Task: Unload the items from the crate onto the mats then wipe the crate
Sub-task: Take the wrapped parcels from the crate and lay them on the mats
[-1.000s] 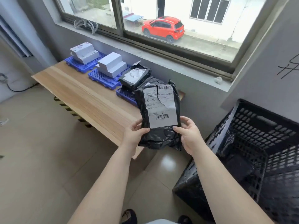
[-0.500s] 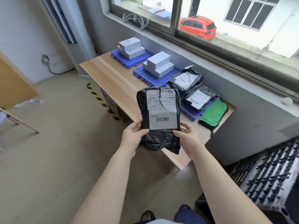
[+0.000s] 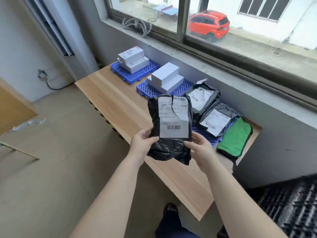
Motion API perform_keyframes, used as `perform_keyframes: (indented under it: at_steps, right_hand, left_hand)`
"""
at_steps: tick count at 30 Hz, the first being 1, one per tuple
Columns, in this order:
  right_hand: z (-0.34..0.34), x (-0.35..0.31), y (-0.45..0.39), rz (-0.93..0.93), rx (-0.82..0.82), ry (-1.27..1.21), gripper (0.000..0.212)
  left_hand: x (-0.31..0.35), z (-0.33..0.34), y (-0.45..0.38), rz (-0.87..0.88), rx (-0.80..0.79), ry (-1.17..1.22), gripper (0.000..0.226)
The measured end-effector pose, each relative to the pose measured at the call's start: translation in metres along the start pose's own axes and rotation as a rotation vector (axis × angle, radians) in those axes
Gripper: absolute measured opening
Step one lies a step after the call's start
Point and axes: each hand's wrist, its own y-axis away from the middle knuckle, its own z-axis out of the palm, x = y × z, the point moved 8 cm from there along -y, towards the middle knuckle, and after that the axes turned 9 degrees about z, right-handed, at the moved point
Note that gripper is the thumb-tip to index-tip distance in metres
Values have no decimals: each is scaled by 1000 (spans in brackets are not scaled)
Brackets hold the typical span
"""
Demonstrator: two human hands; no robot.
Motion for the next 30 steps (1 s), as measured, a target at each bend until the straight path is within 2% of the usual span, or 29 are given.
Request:
perform_keyframes:
  at_steps: [3,9,12,20,23,27,30]
  right_hand:
    - [-10,-28,-25,-20,17,31,50]
    - [-52,-60,-57,-59,126,-8,46]
    - [-83,-62,-58,-88,248,-59,42]
    - [-168,-41,-54,-82,725,-131,45]
    - [-182,-41,-55,-57,883,-98,42]
    - [-183,-61,-76,-68,956,-134,37]
    - [-187,-73,-97,-55,958,-178,36]
  left_hand:
    - [5,28,-31,-28,-27,-38,43]
    - [7,90,-77,-74,-89,-102,45]
    - [0,123,-95,-92,-184,-180,42]
    - [-33,224,-124,-147,-469,-335,32]
    - [-43,253,-139,-154,-610,-415,41]
    - [-34,281,-167,-130,-761,-512,53]
    - [-23,295,-186,-116,-816,-543,52]
